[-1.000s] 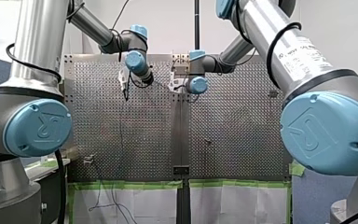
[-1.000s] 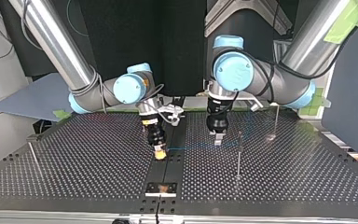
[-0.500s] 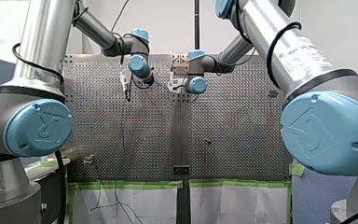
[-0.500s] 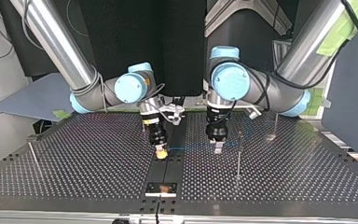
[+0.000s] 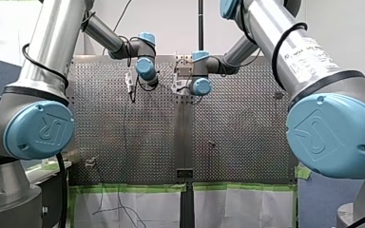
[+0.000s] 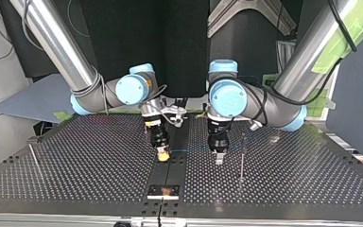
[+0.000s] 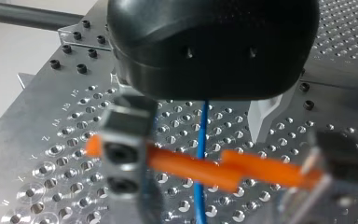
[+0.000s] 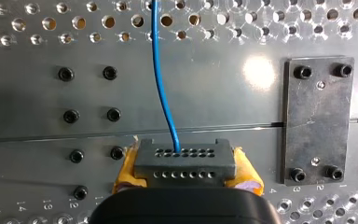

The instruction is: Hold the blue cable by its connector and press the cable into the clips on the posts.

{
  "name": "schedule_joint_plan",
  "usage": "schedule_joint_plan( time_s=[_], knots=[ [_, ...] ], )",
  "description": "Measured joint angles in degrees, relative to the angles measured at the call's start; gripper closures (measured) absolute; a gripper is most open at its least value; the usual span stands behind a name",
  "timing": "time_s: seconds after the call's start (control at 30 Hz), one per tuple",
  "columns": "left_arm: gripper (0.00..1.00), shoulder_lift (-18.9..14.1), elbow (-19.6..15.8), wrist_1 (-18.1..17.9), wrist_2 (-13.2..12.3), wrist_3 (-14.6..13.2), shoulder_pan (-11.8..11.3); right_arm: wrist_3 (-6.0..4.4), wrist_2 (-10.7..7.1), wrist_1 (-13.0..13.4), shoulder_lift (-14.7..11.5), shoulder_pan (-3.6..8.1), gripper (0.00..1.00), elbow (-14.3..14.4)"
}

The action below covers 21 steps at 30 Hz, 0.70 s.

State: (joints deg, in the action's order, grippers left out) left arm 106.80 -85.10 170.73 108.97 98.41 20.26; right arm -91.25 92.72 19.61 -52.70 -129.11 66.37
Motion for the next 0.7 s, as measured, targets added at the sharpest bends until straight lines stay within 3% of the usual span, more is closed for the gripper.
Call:
schedule_joint_plan(
  time_s=[0.23, 0.3, 0.33, 0.37, 0.4, 0.43, 0.47, 0.5, 0.53, 0.57, 0.7],
  knots=[
    [0.00, 0.02, 0.09, -0.09, -0.38, -2.95, 0.28, 0.00, -0.05, 0.00, 0.03, 0.04, 1.00, 0.02],
    [0.04, 0.02, 0.10, -0.11, -0.14, -3.99, 0.45, 0.00, -0.06, 0.00, 0.02, 0.09, 1.00, 0.01],
    [0.16, 0.02, 0.10, -0.11, 0.01, -4.33, 0.52, 0.00, -0.07, 0.00, 0.02, 0.11, 1.00, 0.02],
    [0.35, 0.02, 0.09, -0.13, 0.20, -4.63, 0.59, 0.00, -0.07, 0.00, 0.01, 0.15, 1.00, 0.02],
    [0.35, 0.02, 0.09, -0.15, 0.47, -5.00, 0.69, 0.00, -0.07, 0.00, 0.02, 0.17, 1.00, 0.02],
    [0.48, 0.02, 0.10, -0.17, 0.66, -5.25, 0.74, 0.00, -0.08, 0.00, 0.02, 0.18, 1.00, 0.03],
    [0.67, 0.02, 0.09, -0.18, 0.84, -5.46, 0.77, 0.00, -0.08, 0.00, 0.02, 0.19, 1.00, 0.03],
    [0.67, 0.02, 0.09, -0.19, 1.03, -5.71, 0.81, 0.00, -0.08, 0.00, 0.01, 0.19, 1.00, 0.03],
    [0.84, 0.02, 0.10, -0.20, 1.13, -5.88, 0.82, 0.00, -0.08, 0.00, 0.02, 0.19, 1.00, 0.03],
    [0.95, 0.02, 0.09, -0.20, 1.21, -6.04, 0.84, 0.00, -0.08, -0.02, 0.02, 0.20, 1.00, 0.03],
    [1.00, 0.01, 0.11, -0.42, 1.35, -6.45, 0.92, 0.00, -0.08, -0.08, 0.01, 0.20, 1.00, 0.01]
  ],
)
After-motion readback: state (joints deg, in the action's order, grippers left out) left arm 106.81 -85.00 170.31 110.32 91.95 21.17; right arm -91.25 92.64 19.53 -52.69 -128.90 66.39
